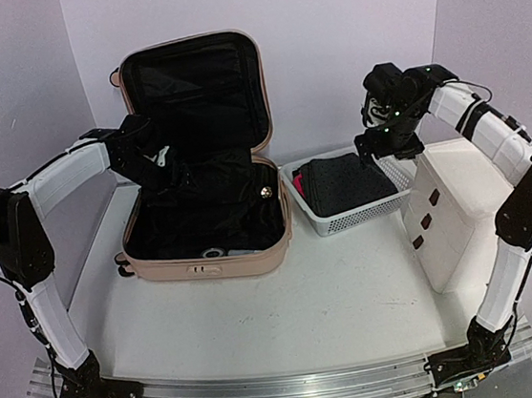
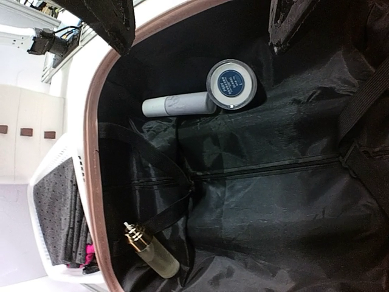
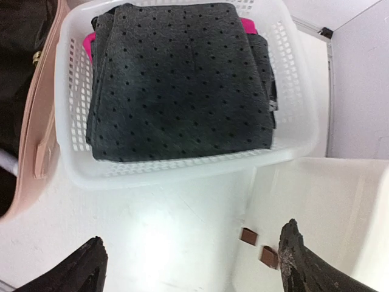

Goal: Open, take out, and arrange the luggage

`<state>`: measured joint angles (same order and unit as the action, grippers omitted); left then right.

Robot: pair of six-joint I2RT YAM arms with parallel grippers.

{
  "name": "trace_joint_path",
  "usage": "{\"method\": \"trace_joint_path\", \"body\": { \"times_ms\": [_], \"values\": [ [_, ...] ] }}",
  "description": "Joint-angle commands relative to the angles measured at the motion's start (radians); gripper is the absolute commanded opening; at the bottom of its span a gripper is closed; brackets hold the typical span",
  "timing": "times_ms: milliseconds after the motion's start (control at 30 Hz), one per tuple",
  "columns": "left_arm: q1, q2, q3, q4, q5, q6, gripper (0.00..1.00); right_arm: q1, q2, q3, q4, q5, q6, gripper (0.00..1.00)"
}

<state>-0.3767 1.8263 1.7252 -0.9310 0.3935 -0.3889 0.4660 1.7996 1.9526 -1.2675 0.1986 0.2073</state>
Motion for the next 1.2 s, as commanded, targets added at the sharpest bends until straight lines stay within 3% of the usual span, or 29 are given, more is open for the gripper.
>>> {"method": "trace_joint_path", "body": {
  "times_ms": [0,67,233,367,500,767,933,1167],
  "values": [
    [0.004,-0.011,0.021,0.044,0.057,0.024,0.77,-0.007,0.007,0.059,-0.061,-0.168,-0.088,0.92],
    [0.004,0.002,0.031,0.048,0.071,0.017,0.77,0.011,0.042,0.040,-0.043,-0.278,-0.124,0.85],
    [0.004,0.010,0.032,0.063,0.097,0.001,0.77,0.097,0.062,-0.137,0.134,-0.257,-0.509,0.87],
    [0.004,0.006,0.023,0.070,0.120,-0.013,0.77,0.100,0.094,-0.129,0.238,-0.254,-0.667,0.90],
    [0.004,0.001,0.027,0.077,0.113,-0.009,0.78,0.101,0.198,-0.099,0.238,-0.327,-0.800,0.86],
    [0.005,0.005,0.061,0.074,0.104,0.006,0.78,0.102,0.368,0.030,0.248,-0.327,-0.841,0.78],
    [0.010,0.024,0.103,0.060,0.105,0.007,0.78,0.100,0.428,0.042,0.338,-0.167,-0.800,0.50],
    [0.012,0.048,0.128,0.052,0.105,-0.001,0.78,0.029,0.455,0.077,0.409,-0.171,-0.695,0.30]
  ]
}}
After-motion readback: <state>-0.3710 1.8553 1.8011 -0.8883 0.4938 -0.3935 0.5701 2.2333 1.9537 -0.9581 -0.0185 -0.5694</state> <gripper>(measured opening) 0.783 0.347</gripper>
